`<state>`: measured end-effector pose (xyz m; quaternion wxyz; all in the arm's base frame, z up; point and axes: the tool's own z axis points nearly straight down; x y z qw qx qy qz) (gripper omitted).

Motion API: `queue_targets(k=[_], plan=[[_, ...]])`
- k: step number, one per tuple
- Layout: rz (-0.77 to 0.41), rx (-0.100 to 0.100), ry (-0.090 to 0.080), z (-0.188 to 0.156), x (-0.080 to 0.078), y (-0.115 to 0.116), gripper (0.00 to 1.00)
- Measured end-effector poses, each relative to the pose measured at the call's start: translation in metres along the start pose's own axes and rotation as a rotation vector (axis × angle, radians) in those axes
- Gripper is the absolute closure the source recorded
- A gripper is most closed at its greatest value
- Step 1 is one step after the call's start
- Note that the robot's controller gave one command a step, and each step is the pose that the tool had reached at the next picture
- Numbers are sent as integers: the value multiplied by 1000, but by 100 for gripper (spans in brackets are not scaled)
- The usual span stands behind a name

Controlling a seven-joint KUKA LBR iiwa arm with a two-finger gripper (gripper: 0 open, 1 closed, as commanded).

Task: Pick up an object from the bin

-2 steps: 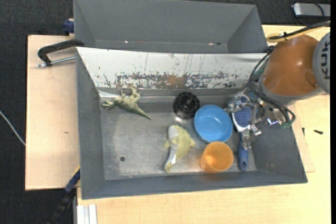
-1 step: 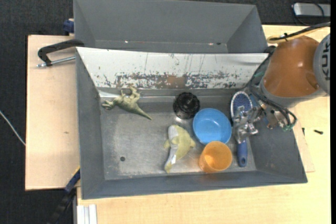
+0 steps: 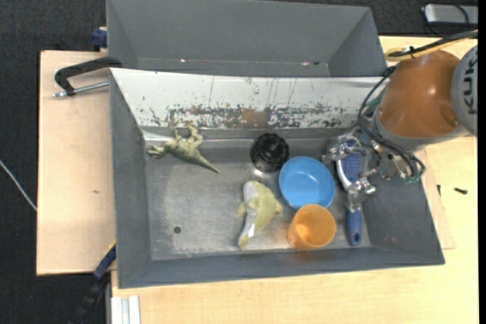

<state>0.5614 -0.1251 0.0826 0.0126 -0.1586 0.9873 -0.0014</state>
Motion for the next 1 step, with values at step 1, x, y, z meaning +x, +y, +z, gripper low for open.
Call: queue_targets(k=[1], plan=[[-86,-14,26,8,46,88,0]])
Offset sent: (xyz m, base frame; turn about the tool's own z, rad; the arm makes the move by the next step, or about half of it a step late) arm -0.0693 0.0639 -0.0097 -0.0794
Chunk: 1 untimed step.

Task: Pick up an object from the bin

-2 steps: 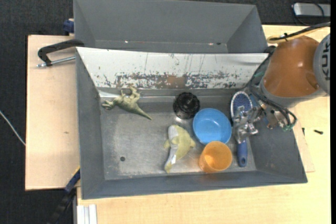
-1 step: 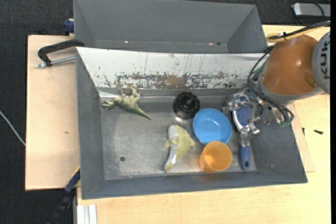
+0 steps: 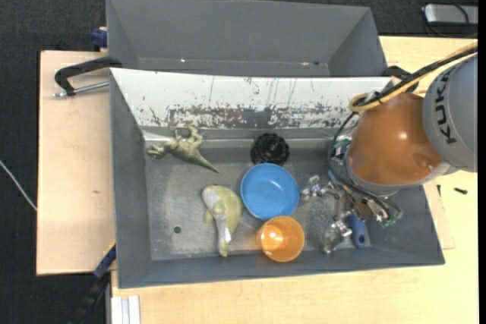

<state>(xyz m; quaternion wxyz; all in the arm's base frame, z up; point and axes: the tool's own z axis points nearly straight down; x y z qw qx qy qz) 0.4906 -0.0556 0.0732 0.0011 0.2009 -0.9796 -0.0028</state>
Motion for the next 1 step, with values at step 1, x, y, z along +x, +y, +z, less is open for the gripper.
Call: queue_targets(k=[1], plan=[[103,3,-12,-9,-82,115,0]])
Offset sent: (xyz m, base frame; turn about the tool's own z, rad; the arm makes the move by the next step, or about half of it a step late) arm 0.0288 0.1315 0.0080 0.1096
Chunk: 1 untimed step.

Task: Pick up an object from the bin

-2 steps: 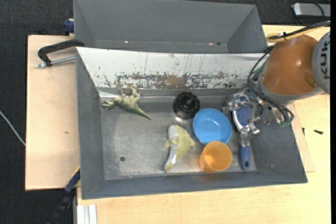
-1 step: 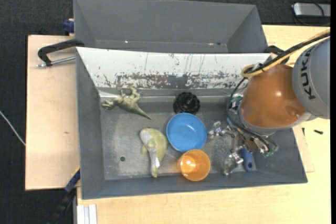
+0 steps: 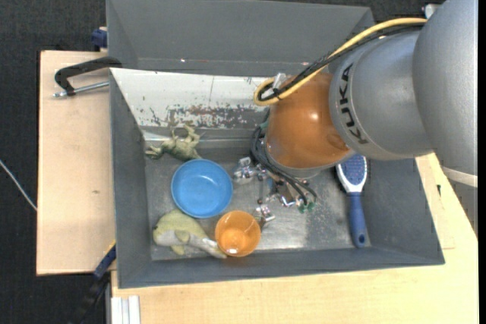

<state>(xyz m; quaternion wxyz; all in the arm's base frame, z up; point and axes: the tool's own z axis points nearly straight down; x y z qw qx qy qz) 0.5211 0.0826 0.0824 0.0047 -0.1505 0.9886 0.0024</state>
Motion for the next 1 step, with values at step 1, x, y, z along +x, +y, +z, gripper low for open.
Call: queue_targets(k=[1], plan=[[-130,3,4,10,7,53,0]])
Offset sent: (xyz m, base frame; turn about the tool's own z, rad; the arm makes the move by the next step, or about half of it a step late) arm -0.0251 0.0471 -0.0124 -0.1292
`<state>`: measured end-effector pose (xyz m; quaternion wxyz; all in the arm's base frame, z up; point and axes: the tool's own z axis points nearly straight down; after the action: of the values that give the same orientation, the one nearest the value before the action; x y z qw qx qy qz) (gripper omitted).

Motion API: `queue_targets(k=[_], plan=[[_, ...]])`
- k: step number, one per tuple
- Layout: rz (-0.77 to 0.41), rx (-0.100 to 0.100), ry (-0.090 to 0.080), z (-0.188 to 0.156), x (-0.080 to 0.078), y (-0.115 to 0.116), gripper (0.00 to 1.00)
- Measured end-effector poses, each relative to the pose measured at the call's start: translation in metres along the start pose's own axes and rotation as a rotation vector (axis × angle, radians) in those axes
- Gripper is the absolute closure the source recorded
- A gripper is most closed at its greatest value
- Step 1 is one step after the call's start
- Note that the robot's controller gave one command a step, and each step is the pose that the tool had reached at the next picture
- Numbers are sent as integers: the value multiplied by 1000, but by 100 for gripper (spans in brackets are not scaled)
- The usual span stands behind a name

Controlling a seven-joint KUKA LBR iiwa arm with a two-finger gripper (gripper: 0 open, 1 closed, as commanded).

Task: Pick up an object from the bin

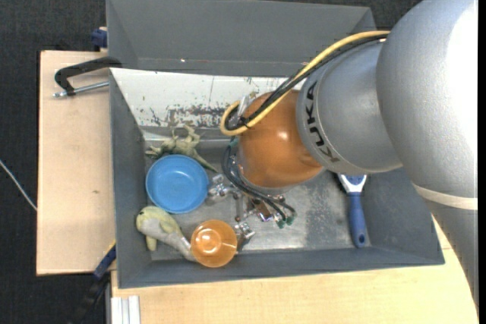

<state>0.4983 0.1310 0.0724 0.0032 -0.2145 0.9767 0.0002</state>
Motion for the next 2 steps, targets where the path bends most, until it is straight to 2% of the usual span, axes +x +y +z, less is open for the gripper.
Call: queue_targets(k=[1,2], plan=[[-20,1,1,1,-7,29,0],[357,8,11,1,-25,61,0]])
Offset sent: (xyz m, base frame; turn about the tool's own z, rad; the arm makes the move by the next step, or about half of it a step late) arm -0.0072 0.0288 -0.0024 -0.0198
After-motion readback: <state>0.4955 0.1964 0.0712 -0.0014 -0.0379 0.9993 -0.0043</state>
